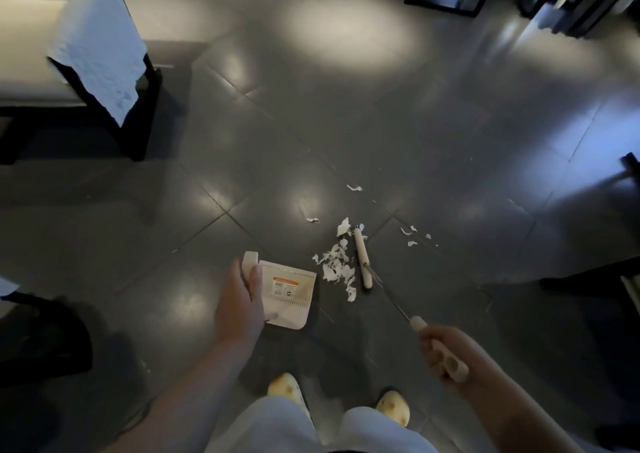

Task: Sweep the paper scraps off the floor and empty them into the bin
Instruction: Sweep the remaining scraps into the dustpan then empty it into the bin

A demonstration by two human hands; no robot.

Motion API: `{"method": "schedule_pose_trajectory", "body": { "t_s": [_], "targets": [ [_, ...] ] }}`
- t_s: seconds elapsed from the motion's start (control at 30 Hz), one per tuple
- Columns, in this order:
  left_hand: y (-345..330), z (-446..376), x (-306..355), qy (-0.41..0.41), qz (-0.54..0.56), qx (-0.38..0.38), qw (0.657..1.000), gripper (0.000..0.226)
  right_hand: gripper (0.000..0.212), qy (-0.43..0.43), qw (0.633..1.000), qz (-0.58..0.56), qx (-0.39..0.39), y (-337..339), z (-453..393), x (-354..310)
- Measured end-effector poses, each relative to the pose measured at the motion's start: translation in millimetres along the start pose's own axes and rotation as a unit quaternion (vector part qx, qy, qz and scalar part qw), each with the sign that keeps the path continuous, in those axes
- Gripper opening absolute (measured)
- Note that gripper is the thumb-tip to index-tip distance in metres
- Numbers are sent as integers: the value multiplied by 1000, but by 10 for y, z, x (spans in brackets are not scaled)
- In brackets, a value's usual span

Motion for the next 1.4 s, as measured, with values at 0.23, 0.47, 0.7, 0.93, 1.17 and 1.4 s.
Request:
{"method": "schedule_pose_trajectory", "body": {
  "t_s": [0.23, 0.47, 0.7, 0.93, 1.17, 1.4],
  "targets": [
    [53, 22, 1, -53, -6, -17, 998, 51, 24, -19, 999, 21, 22, -325, 59, 213],
    [129, 127, -61, -53, 27, -18, 998, 48, 17, -7, 996, -51, -70, -447, 22, -100],
    [183, 159, -177, -31, 22, -9, 999, 41, 24, 17, 998, -1, -66, -138, 271, -132],
    [464, 144, -151, -38, -18, 6, 999, 27, 17, 22, 989, -38, -139, -100, 296, -449],
    [584, 269, -2, -38, -16, 56, 998, 34, 49, -42, 938, -88, -333, -481, -76, -803],
    [322, 384, 175, -16, -22, 28, 999, 40, 38, -97, 914, -159, -361, -108, -343, -898]
  ]
}}
Point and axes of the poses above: each hand's wrist, its own z-axis away from the middle knuckle, its own y-axis out of the back of the hand, x = y × z, the point moved 5 cm from there along -z, towards the middle knuckle, and after that the axes turned 11 degrees about z, right-handed, at the moved point
